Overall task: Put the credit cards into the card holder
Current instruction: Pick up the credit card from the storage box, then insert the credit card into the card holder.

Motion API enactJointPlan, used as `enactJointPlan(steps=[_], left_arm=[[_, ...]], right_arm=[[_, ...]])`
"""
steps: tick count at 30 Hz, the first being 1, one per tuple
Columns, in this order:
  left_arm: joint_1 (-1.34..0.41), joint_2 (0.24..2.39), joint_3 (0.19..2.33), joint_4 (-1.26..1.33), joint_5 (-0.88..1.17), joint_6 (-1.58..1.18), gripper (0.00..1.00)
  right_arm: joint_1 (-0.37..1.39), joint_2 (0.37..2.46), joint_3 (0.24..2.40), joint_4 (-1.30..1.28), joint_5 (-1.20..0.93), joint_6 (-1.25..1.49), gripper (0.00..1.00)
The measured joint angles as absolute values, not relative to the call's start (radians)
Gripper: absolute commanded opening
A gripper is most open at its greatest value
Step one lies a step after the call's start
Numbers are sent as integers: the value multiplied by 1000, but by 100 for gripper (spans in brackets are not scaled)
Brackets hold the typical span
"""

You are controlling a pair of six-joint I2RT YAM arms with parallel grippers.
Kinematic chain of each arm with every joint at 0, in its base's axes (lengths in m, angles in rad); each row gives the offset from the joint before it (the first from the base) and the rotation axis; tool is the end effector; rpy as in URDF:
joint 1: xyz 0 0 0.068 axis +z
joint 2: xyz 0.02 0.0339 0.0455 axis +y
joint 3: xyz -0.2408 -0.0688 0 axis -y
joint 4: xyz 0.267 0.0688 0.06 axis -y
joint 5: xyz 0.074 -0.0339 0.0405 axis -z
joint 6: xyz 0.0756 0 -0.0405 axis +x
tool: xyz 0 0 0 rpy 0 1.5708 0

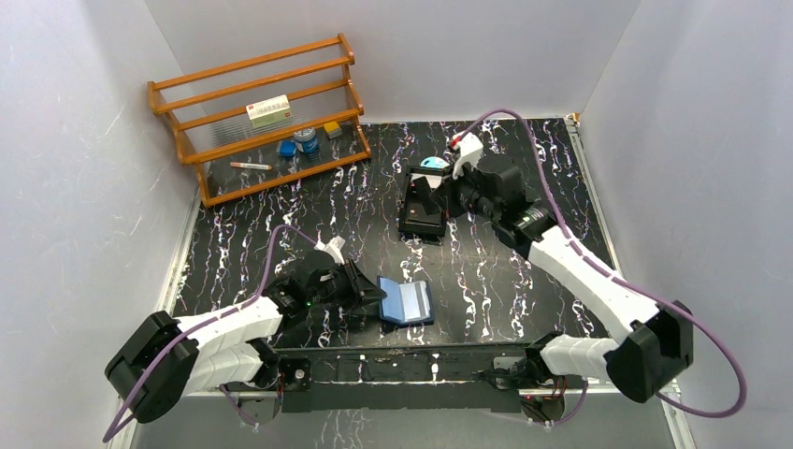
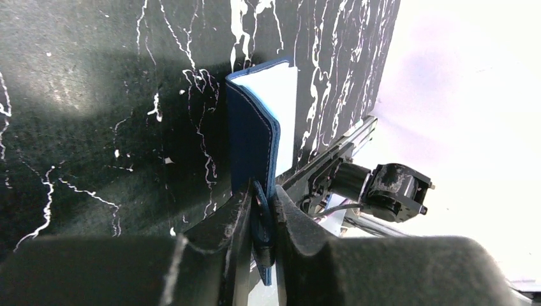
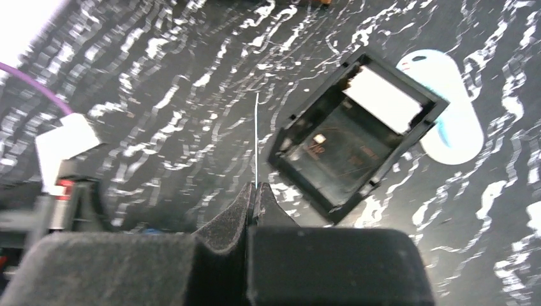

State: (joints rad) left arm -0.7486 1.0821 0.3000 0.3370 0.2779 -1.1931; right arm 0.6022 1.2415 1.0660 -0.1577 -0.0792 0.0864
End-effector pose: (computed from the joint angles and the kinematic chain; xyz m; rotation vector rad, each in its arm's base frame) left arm 0.1845 -0.1997 0.1173 -0.3143 2.3272 -1.4029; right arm 0.2905 0.2070 0.3050 -0.5475 1.8611 0.5384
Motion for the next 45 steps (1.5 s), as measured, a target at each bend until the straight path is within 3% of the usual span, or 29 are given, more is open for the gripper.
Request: enactJointPlan(steps=[5,14,28,32,38,45], left_arm=[[-740,1083,286,311,275,-1186,27],[-739,1056,274,229,261,-1159,28],[-739,1004,274,87,206,-1117,33],[-738,986,273,42,185,-1104,22],[-736,956,270,-1,157,-1094,23],[-736,941,269,-32,138,-1084,0]], right_arm=[[603,1162,1030,-183,-117,358,0],[724,1134,752,-131,-191,771,0],[825,1288,627,-73,-158,965,0],[825,1303,622,-77,-130,965,0],[825,1317,594,-59,-110,960,0],[825,1318,563,2,-113,942,0]])
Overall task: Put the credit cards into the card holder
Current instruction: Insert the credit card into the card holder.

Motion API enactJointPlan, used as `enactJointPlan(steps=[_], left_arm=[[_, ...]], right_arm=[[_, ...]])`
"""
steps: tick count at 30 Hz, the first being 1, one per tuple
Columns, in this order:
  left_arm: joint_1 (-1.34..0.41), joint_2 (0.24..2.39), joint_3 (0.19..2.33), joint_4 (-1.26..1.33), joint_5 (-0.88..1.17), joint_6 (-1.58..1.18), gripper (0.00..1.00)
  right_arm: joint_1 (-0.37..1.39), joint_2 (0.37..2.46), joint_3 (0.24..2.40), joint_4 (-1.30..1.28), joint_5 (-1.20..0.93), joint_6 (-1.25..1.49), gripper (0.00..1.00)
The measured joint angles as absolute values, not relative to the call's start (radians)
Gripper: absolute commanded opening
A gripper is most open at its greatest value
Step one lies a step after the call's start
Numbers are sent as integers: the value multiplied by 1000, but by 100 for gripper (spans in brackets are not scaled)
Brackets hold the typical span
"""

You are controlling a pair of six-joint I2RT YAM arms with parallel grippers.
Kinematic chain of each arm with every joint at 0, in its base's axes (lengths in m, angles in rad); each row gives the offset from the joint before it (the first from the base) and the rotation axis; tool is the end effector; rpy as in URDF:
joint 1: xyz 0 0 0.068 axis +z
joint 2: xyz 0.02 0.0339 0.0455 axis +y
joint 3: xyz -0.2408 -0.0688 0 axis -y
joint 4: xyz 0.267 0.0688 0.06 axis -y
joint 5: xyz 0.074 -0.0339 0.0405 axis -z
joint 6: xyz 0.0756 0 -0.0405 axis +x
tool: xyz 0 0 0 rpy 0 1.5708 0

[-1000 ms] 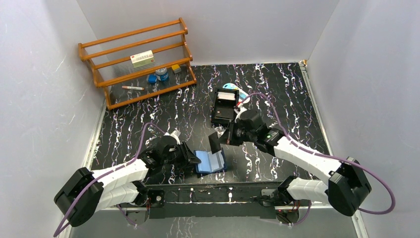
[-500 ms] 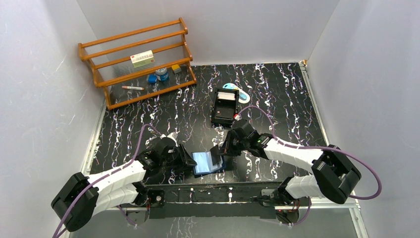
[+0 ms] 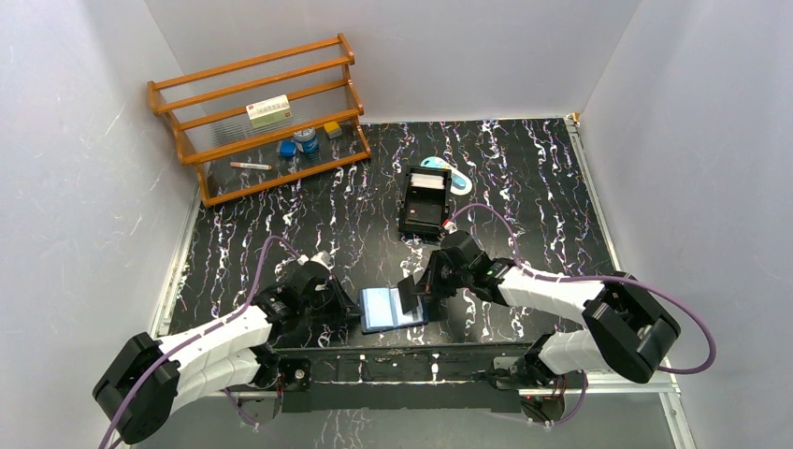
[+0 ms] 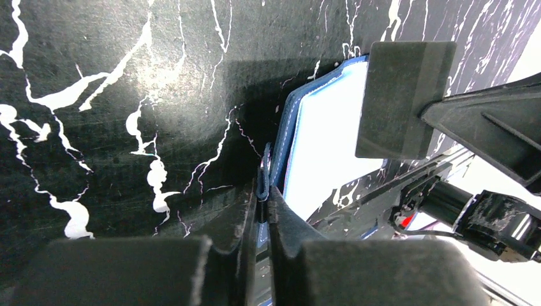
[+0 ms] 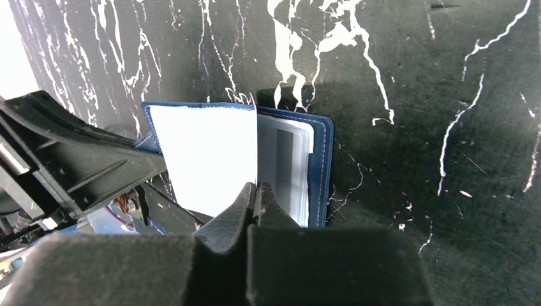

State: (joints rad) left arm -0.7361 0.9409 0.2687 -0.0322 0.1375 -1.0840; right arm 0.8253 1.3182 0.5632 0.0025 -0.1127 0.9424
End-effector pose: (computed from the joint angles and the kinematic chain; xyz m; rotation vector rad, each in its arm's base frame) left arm 0.1693 -0.1674 0.0924 -0.3572 2.4965 -1.0269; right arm 0.2001 0.2293 0.1055 0.0868 2.5435 0.9440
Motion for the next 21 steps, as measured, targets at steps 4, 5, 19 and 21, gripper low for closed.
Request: enactJointPlan(steps=[4,5,19,21], left_arm=[[-736,956,269,-31,138,-1077,0],[-736,965,269,-31,138,-1077,0],[-735,1012,265,8,147,-1077,0],[-735,1017,261,22,152,-1078,0]], right_arm=[[825,1294,514,86,-150,925,0],[825,1283,497,109,-162,922,0],[825,1250,389,296,-227,938,0],[825,1258,377,326,-234,945,0]])
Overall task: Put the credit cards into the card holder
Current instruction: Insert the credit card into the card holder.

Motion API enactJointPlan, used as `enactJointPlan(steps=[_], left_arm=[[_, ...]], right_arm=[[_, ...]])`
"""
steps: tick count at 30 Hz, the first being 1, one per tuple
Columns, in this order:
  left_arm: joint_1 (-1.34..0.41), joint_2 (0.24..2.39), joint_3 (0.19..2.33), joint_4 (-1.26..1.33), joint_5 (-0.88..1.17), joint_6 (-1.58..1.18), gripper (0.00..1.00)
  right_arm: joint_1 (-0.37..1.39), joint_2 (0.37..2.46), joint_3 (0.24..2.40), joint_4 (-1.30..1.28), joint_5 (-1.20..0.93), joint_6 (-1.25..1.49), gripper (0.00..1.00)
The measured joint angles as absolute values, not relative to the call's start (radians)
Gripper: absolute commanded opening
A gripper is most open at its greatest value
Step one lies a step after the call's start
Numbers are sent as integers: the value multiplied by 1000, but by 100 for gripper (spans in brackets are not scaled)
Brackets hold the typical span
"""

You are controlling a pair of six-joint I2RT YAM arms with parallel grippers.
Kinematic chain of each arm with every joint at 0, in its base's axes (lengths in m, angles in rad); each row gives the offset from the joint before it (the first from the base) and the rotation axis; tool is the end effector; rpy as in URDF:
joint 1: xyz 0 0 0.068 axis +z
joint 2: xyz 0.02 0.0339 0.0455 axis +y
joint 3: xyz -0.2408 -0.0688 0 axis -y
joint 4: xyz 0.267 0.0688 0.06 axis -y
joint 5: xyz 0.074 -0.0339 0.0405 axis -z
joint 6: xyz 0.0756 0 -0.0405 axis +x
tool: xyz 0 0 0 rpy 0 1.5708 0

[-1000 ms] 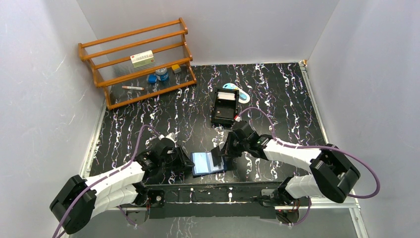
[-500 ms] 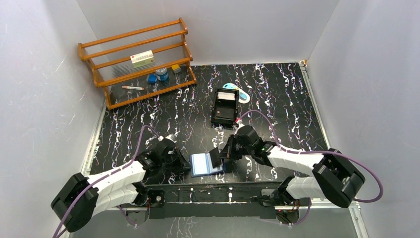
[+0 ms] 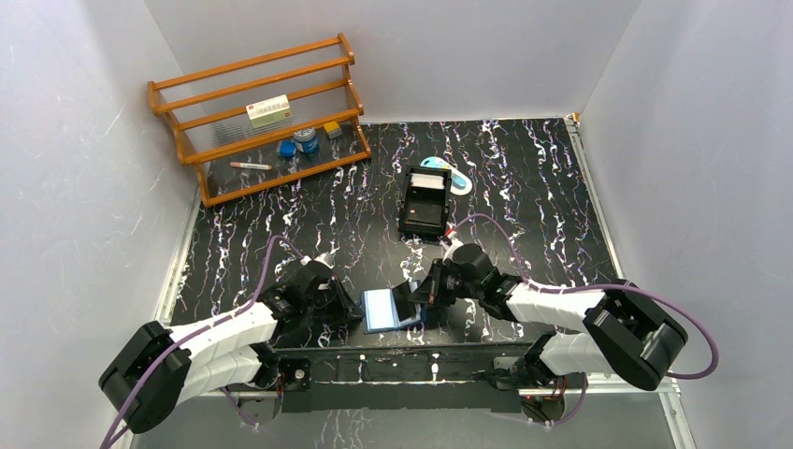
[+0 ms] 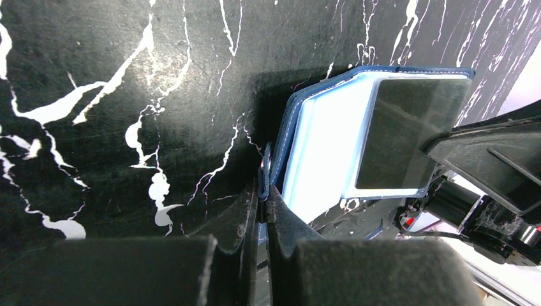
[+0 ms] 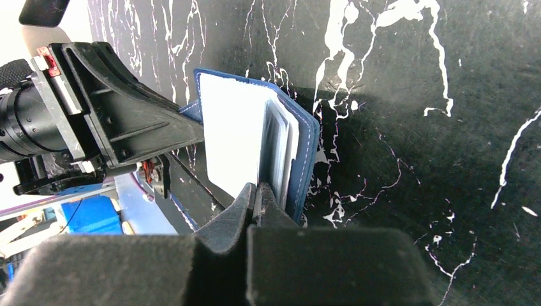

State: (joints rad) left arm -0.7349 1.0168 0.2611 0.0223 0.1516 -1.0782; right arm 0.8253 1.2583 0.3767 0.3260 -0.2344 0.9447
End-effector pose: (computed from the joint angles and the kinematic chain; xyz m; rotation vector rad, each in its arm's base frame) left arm 0.1699 -0.1689 0.0793 -0.3510 2.5300 -1.0140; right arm 0.1821 0.2231 0.0969 -0.0137 2.3971 1.2080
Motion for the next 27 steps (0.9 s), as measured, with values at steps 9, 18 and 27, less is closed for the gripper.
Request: enactJointPlan(steps=[9,18,27], left_arm=[[-735,1024,255,48,162,-1082,0],[-735,1024,255,48,165,-1085,0],[-735,1024,255,48,166,-1085,0]], right_arm=[[826,1316,316,447,-255,960,0],[831,1375,311,556,-289,976,0],[838,1394,274,644,-286,1018,0]])
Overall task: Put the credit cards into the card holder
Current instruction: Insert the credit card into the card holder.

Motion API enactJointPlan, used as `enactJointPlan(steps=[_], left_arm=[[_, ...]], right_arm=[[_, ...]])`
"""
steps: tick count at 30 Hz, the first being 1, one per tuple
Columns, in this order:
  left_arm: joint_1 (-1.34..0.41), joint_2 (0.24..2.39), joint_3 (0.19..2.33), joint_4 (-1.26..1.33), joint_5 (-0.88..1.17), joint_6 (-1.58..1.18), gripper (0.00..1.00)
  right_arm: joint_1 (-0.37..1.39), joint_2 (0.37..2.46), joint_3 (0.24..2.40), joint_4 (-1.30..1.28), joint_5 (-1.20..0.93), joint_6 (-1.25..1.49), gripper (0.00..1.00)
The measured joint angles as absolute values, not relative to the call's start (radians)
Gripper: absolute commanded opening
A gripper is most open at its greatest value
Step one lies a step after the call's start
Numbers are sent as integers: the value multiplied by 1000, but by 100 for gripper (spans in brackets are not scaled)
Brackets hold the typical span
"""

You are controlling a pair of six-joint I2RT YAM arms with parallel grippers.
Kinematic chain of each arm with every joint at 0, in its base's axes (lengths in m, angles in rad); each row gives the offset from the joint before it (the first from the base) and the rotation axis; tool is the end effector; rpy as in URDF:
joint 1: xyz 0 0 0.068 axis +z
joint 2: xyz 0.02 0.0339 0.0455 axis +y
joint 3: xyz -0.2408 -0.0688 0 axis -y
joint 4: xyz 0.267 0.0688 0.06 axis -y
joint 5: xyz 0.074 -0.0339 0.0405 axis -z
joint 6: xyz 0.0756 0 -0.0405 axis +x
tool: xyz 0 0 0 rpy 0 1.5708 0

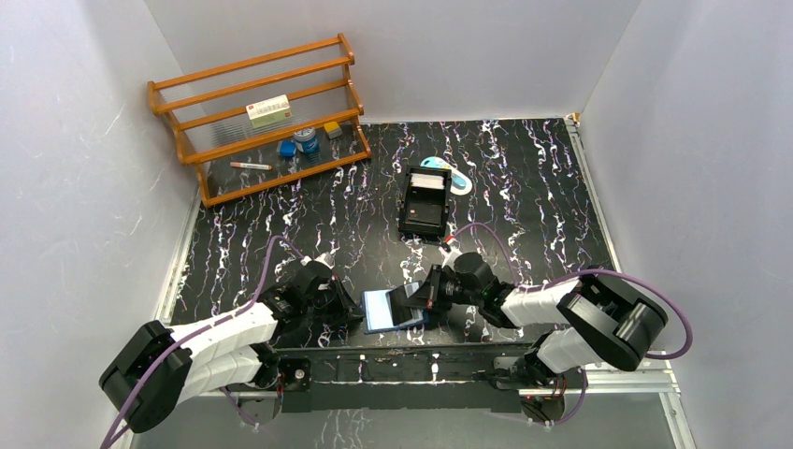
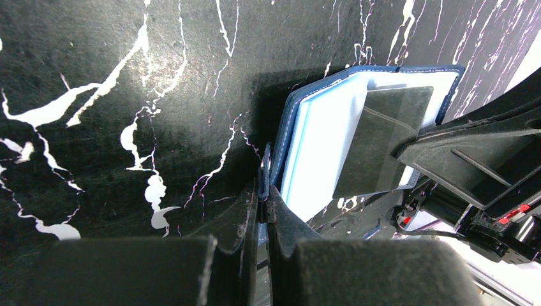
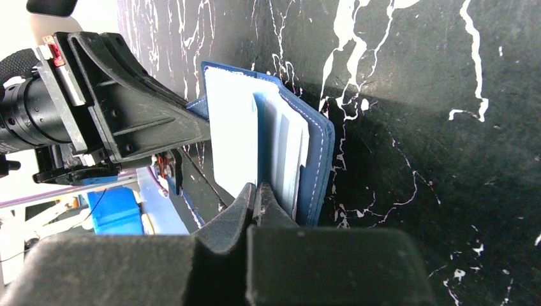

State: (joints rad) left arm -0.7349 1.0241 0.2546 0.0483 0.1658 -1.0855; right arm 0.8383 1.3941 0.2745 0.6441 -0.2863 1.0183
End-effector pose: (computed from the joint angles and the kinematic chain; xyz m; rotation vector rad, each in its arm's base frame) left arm 0.1696 -0.1701 0.0784 -0.3502 2.5262 -1.0402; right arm 0.1703 0.2212 0.0694 0.0055 2.3570 1.3492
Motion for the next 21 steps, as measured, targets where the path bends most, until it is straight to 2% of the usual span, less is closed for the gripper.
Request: enactJointPlan(steps=[13,18,21], left_arm=[[-735,1024,255,48,171,-1094,0],[-735,1024,255,47,172,-1101,0],[-735,1024,255,47,172,-1107,0]], right_arm=[[883,1400,271,662,-215,1039,0],[900,1427,283,674,-203,1051,23],[913,1427,338,572,-183,1039,38]])
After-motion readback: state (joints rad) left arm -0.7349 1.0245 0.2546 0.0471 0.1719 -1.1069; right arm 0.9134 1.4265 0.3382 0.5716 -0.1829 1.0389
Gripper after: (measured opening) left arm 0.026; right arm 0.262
